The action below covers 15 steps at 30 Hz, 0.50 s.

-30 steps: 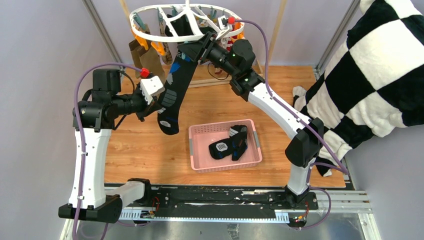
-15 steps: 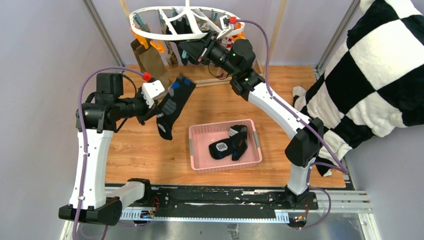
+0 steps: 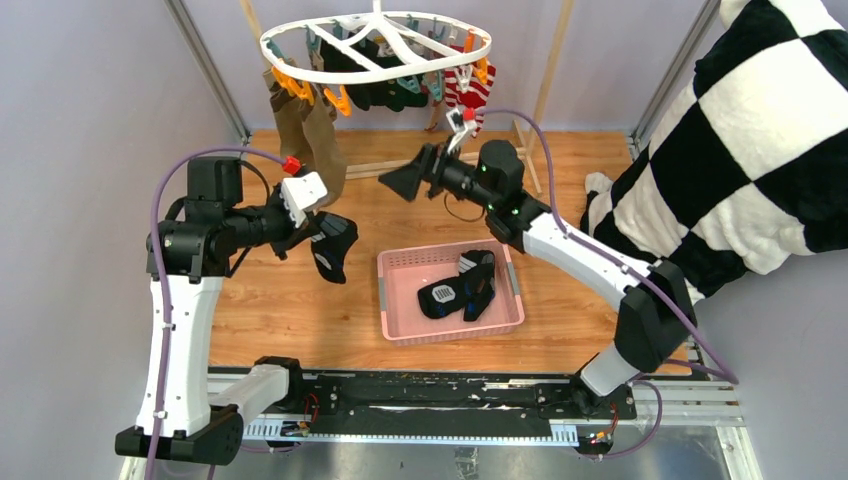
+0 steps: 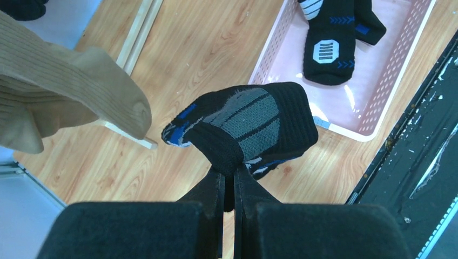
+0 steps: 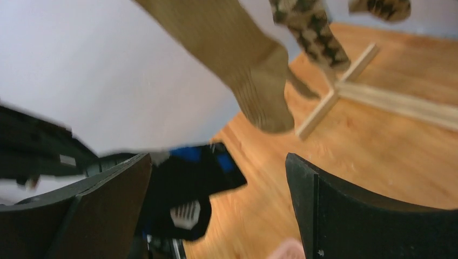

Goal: Remove the socks clipped to the hanger
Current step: Place the sock in the bin.

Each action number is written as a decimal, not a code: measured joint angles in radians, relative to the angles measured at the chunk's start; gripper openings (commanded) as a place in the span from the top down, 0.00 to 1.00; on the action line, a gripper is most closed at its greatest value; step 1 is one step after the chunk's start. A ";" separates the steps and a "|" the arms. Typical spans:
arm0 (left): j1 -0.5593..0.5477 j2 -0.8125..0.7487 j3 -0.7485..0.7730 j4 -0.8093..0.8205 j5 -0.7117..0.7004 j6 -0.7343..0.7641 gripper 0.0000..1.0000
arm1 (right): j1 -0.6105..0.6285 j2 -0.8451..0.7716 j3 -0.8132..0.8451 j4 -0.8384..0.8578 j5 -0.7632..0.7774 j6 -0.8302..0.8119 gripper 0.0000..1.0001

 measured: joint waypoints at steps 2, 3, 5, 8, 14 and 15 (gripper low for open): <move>0.000 0.005 0.000 0.000 0.005 0.000 1.00 | 0.007 -0.056 -0.123 0.038 -0.031 -0.028 0.00; 0.000 0.007 0.000 0.000 0.008 0.000 1.00 | 0.013 -0.083 -0.184 0.076 -0.052 -0.045 0.00; 0.000 0.010 0.000 0.000 0.017 -0.005 1.00 | 0.032 -0.128 -0.278 0.138 -0.089 -0.085 0.00; 0.000 0.010 0.000 0.000 0.031 -0.011 1.00 | 0.077 -0.178 -0.361 0.210 -0.148 -0.170 0.00; 0.000 0.010 0.005 0.000 0.044 -0.031 1.00 | 0.162 -0.204 -0.358 0.291 -0.176 -0.360 0.00; 0.000 0.010 0.006 0.000 0.046 -0.034 1.00 | 0.175 -0.198 -0.345 0.291 -0.175 -0.393 0.00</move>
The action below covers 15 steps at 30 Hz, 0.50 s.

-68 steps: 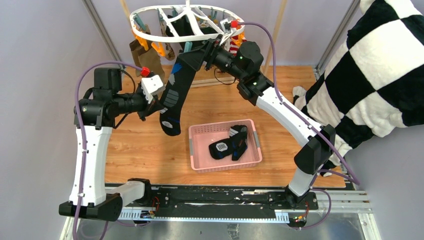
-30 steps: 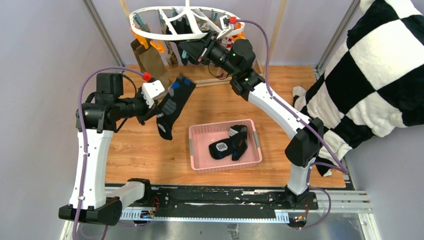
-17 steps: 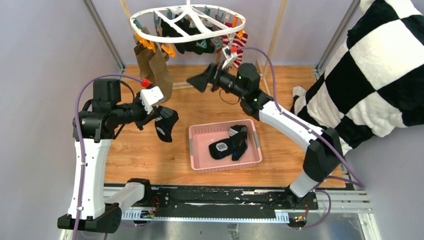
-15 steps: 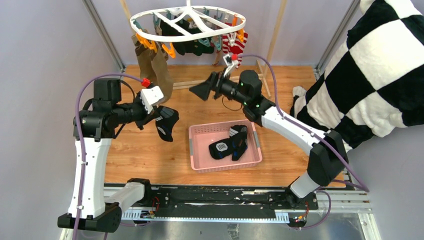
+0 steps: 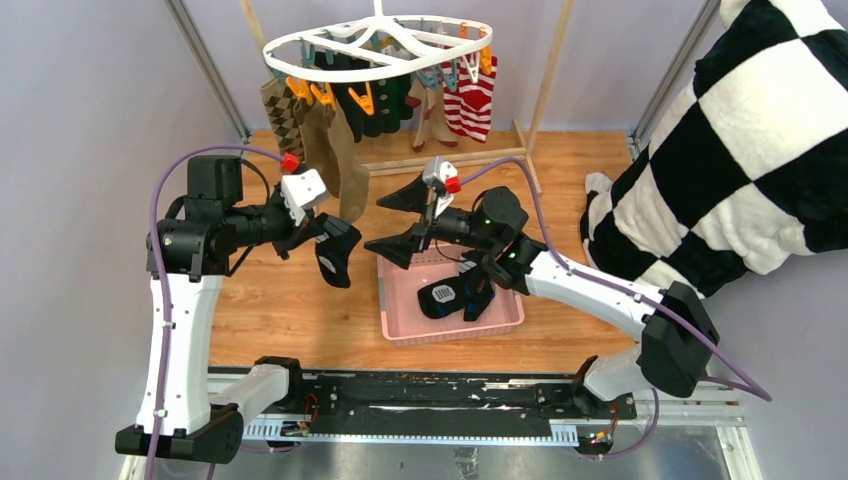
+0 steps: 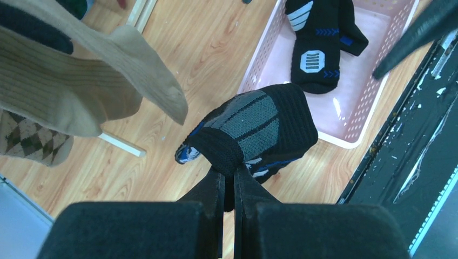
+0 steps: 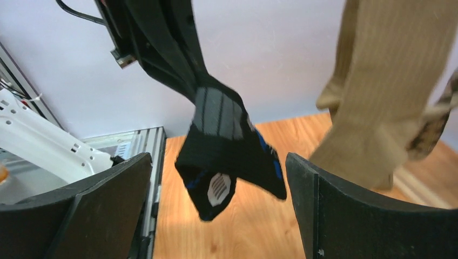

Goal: Remove the socks clipped to the hanger
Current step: Place the sock in the bin.

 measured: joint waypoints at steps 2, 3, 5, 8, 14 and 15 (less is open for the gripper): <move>0.000 0.000 0.002 0.000 0.002 -0.004 1.00 | 0.031 0.021 0.038 -0.003 0.009 -0.064 0.00; 0.000 0.000 0.002 0.000 0.003 -0.006 1.00 | 0.049 0.035 0.060 -0.005 0.016 -0.093 0.00; 0.000 0.000 0.003 0.000 0.004 -0.012 1.00 | 0.089 0.064 0.098 -0.013 0.035 -0.159 0.00; 0.000 0.000 0.006 0.000 0.008 -0.019 1.00 | 0.136 0.101 0.122 -0.025 0.068 -0.241 0.00; 0.000 0.000 0.007 0.000 0.014 -0.027 1.00 | 0.184 0.184 0.159 -0.079 0.131 -0.359 0.09; 0.000 0.000 0.007 0.000 0.015 -0.027 1.00 | 0.186 0.194 0.163 -0.088 0.142 -0.373 0.16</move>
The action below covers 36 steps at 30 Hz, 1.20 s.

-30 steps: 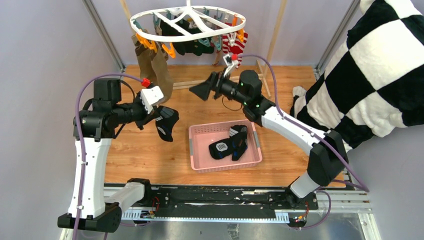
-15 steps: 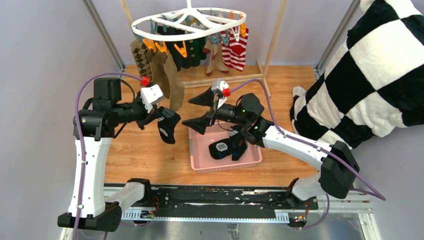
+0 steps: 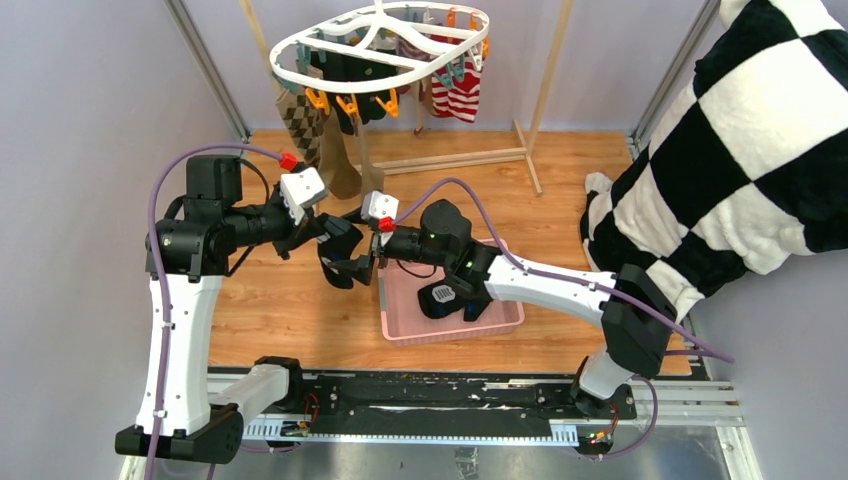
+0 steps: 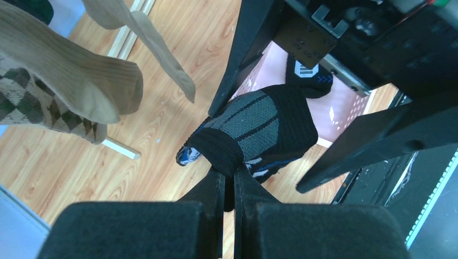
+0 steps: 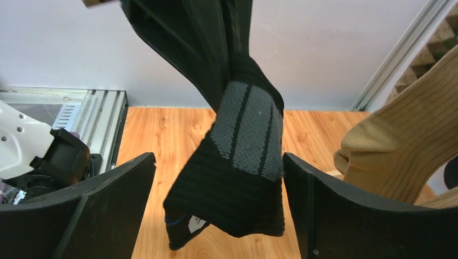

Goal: Remove the socks clipped to the hanger
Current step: Place the sock in the bin.

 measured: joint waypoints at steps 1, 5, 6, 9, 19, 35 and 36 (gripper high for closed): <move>0.000 0.000 0.000 0.000 0.001 -0.001 1.00 | 0.001 0.008 0.003 -0.008 0.011 -0.010 0.25; 0.000 -0.008 0.000 0.000 0.004 -0.011 0.80 | 0.002 0.018 0.005 -0.024 0.038 -0.032 0.96; 0.000 -0.013 0.000 0.000 0.004 -0.015 0.44 | 0.002 0.017 0.007 -0.025 0.040 -0.035 1.00; 0.000 -0.022 0.000 0.003 0.002 -0.025 0.01 | 0.002 0.011 0.008 -0.032 0.045 -0.037 1.00; 0.001 0.023 0.019 0.002 -0.099 -0.098 0.00 | -0.021 -0.185 -0.168 -0.126 0.102 0.141 1.00; 0.006 0.111 0.019 0.018 -0.084 -0.130 0.00 | -0.355 -0.284 -0.658 -0.298 0.197 0.711 0.51; 0.006 0.110 0.019 0.019 -0.084 -0.131 0.00 | -0.355 -0.300 -0.658 -0.331 0.222 0.718 0.45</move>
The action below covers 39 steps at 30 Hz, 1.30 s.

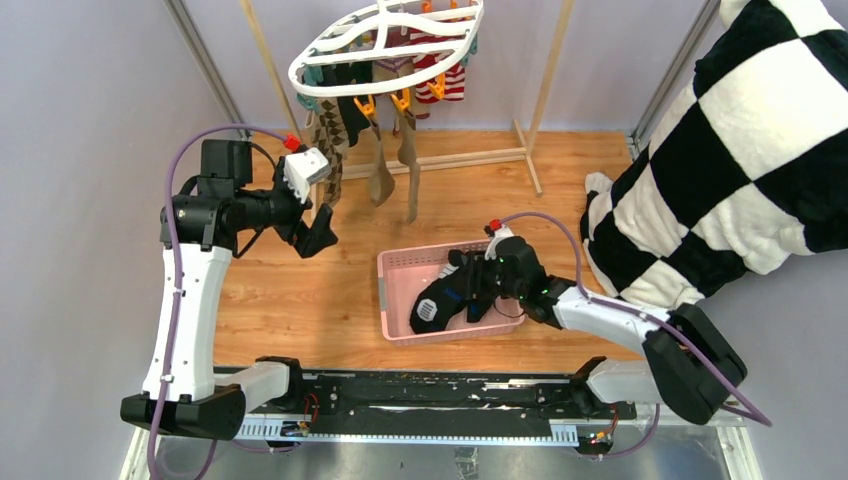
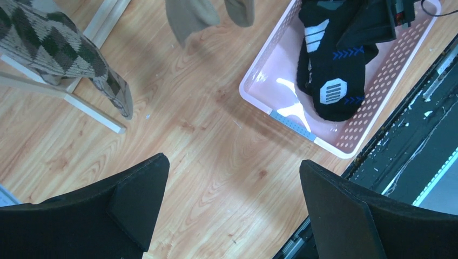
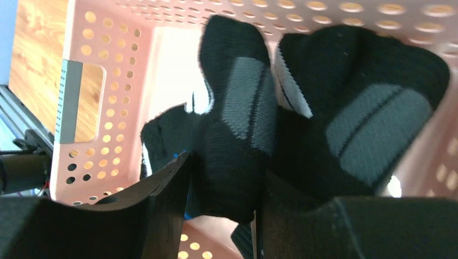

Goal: Remove the socks clipped to the hanger
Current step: Place the sock in the bin, then remove the sock from the hanger.

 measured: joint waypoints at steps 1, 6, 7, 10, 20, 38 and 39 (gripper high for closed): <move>0.000 -0.002 0.000 0.000 0.000 -0.001 0.00 | 0.000 -0.027 0.001 -0.043 0.029 0.003 0.42; 0.000 -0.002 0.000 0.000 0.013 -0.020 0.00 | 0.000 -0.172 0.074 -0.272 0.140 -0.019 0.40; 0.000 -0.001 0.000 0.001 0.018 -0.023 0.00 | 0.000 -0.197 0.098 -0.310 0.151 -0.027 0.41; 0.000 -0.001 0.000 0.003 0.028 -0.028 0.00 | 0.000 -0.271 0.175 -0.397 0.154 -0.057 0.46; 0.001 -0.001 -0.011 0.063 0.067 -0.109 0.00 | -0.009 -0.113 0.121 -0.301 0.024 -0.047 0.64; 0.001 -0.049 -0.019 0.110 0.155 -0.174 0.00 | -0.026 -0.002 0.679 -0.212 0.140 -0.261 0.14; 0.001 -0.059 -0.021 0.109 0.159 -0.175 0.00 | -0.026 0.010 0.699 -0.198 0.154 -0.280 0.15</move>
